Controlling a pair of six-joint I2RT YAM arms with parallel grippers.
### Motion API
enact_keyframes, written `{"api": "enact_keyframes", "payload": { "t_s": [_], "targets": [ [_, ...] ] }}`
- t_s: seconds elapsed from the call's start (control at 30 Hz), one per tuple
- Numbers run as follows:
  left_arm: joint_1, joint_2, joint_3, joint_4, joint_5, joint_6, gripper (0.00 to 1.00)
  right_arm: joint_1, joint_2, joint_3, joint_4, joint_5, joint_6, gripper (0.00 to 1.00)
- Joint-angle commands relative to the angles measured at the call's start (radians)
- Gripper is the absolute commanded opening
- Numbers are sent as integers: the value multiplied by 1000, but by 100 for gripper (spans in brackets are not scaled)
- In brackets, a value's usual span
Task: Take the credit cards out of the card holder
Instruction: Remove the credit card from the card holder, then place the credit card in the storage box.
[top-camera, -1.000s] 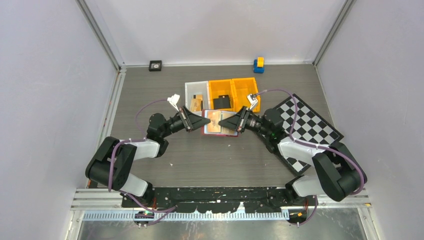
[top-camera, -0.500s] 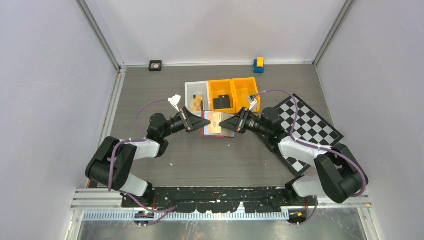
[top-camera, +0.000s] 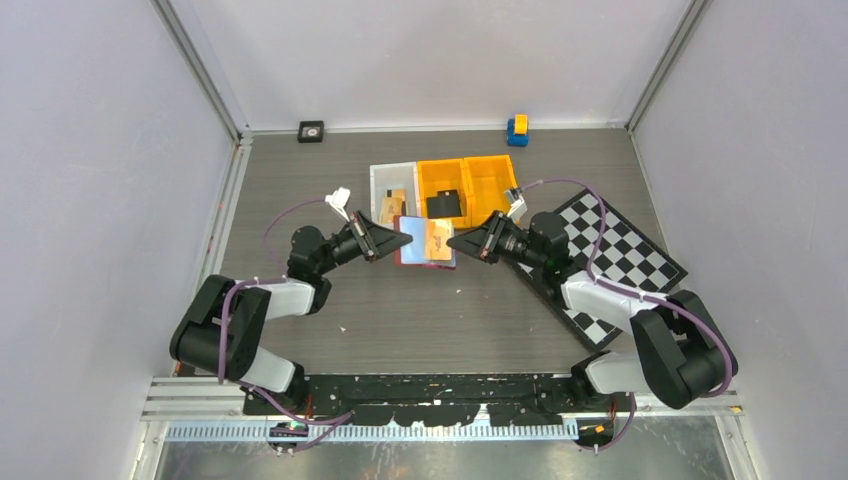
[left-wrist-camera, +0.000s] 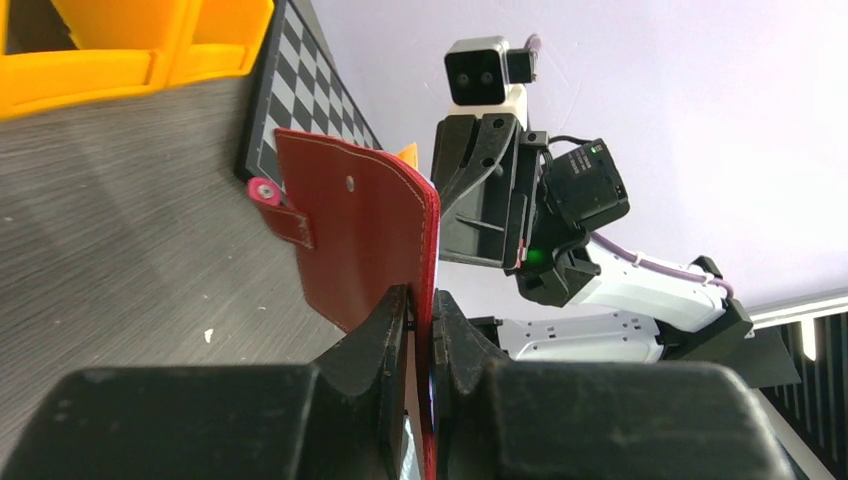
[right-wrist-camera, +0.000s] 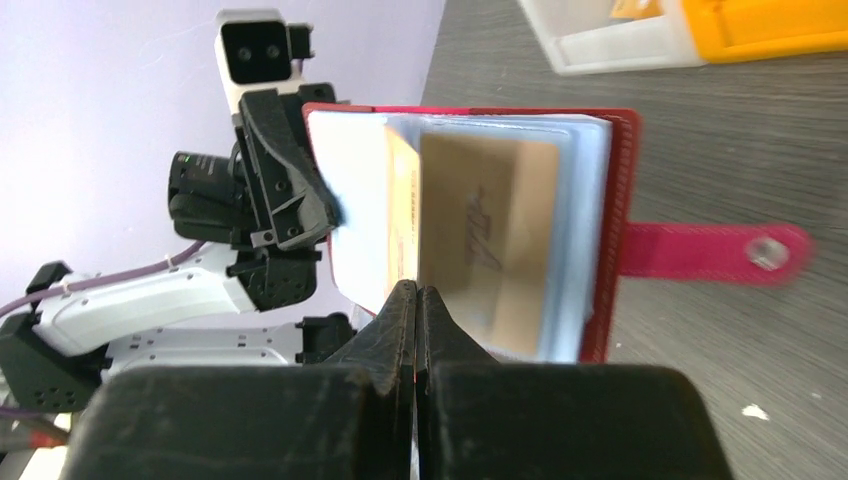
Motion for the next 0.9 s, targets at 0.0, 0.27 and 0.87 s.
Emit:
{"api": "enact_keyframes", "payload": {
  "t_s": [0.0, 0.27, 0.87],
  "targets": [
    [36, -66, -14, 18, 17, 11, 0, -44, -70, -4, -103, 100, -52, 1],
    [46, -244, 19, -452, -90, 235, 0, -61, -193, 5, -281, 218, -167, 1],
    [54, -845, 21, -1042, -573, 535, 0, 30, 274, 525, -456, 174, -288, 0]
  ]
}}
